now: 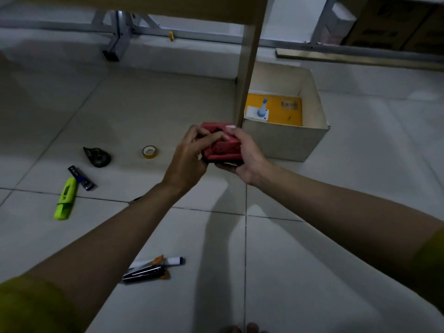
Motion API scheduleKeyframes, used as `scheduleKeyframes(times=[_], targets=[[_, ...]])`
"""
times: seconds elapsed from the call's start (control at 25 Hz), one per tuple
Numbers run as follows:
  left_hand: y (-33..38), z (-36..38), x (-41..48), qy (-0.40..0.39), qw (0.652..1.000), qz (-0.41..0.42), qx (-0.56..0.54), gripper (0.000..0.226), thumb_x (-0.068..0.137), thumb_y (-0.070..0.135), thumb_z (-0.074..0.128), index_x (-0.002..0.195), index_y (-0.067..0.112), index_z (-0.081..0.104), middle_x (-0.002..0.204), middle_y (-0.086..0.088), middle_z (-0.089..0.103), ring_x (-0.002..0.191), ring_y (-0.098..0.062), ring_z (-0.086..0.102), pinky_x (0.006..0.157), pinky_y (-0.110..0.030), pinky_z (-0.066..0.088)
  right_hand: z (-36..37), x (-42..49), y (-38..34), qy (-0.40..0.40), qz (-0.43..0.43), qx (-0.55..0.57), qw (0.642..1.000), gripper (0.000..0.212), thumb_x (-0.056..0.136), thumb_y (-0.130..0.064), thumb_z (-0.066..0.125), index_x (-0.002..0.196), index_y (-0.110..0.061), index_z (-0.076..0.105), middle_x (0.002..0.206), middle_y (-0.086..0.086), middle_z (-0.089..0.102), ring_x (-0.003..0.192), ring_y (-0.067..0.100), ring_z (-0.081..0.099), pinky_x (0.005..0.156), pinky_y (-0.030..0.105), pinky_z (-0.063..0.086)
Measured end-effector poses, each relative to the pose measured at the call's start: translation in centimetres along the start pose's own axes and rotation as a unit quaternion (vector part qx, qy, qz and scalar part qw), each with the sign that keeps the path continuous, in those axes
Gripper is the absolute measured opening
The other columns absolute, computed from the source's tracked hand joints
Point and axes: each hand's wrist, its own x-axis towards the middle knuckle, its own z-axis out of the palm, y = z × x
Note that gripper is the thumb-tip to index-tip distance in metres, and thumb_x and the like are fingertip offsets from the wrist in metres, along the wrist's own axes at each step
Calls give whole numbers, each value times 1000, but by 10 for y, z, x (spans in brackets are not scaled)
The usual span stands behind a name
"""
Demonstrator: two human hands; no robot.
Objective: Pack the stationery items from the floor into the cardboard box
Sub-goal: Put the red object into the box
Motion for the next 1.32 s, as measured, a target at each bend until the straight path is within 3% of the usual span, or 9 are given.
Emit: scheduleKeyframes(times=[0.28, 0.48, 0.68, 0.76, 0.88, 1.0, 1.08, 1.2, 1.32], targets=[[23, 33, 27, -103, 994, -29, -24, 58, 69, 11, 79, 119, 6, 48, 125, -17, 48, 110, -16, 50, 89, -6, 40, -37, -10, -18, 107, -170, -90, 975, 42, 89, -33, 58, 126, -15, 48, 104, 7, 65, 82, 24, 69, 48, 26, 55], [40, 59, 60, -94, 993, -41, -52, 59, 68, 19, 79, 114, 5, 46, 124, -15, 42, 113, -14, 40, 95, -19, 39, -55, -12, -50, 187, -269, -78, 942, 31, 89, -27, 57, 117, -15, 49, 93, 0, 62, 77, 16, 65, 57, 25, 54], [32, 74, 89, -136, 988, -67, 2, 43, 82, 17, 67, 115, 3, 45, 121, -13, 44, 112, -22, 40, 87, -21, 36, -79, 19, -101, 237, -236, 15, 942, 44, 80, -28, 66, 116, -5, 58, 102, 10, 69, 88, 25, 69, 74, 39, 60], [24, 78, 95, -200, 975, -94, 32, 40, 86, 17, 62, 121, 7, 45, 130, -11, 42, 123, -23, 37, 92, -23, 32, -91, 35, -121, 199, -213, 78, 954, 31, 80, -22, 68, 105, -4, 62, 98, 12, 68, 85, 25, 68, 65, 34, 59], [13, 87, 99, -265, 956, -105, 67, 39, 90, 18, 56, 127, 10, 45, 137, -10, 41, 129, -22, 33, 99, -25, 30, -106, 63, -146, 161, -184, 93, 965, 14, 84, -16, 66, 90, -10, 55, 96, 12, 62, 86, 25, 64, 72, 35, 56], [8, 97, 101, -256, 961, -58, 90, 29, 94, 19, 49, 121, 10, 50, 128, -10, 52, 123, -25, 43, 101, -33, 35, -116, 92, -161, 183, -157, 29, 970, 46, 83, -21, 70, 121, -7, 49, 111, 15, 62, 96, 28, 64, 74, 37, 57], [7, 103, 105, -215, 972, -26, 96, 22, 96, 21, 44, 114, 11, 52, 114, -11, 60, 106, -28, 53, 85, -37, 45, -116, 108, -167, 210, -163, -36, 963, 62, 81, -20, 72, 133, -5, 42, 123, 16, 60, 106, 30, 63, 73, 37, 57], [6, 115, 119, -188, 976, 12, 107, 23, 98, 26, 39, 109, 10, 52, 103, -12, 62, 91, -28, 57, 70, -42, 51, -116, 134, -173, 253, -191, -107, 942, 65, 77, -19, 76, 131, -1, 44, 121, 14, 62, 97, 24, 65, 79, 35, 59], [-2, 126, 133, -194, 976, 17, 93, 24, 97, 30, 41, 103, 11, 55, 102, -10, 61, 94, -25, 55, 68, -40, 50, -114, 159, -175, 258, -187, -187, 929, 59, 77, -26, 76, 125, -2, 53, 113, 5, 65, 94, 18, 66, 84, 31, 58]])
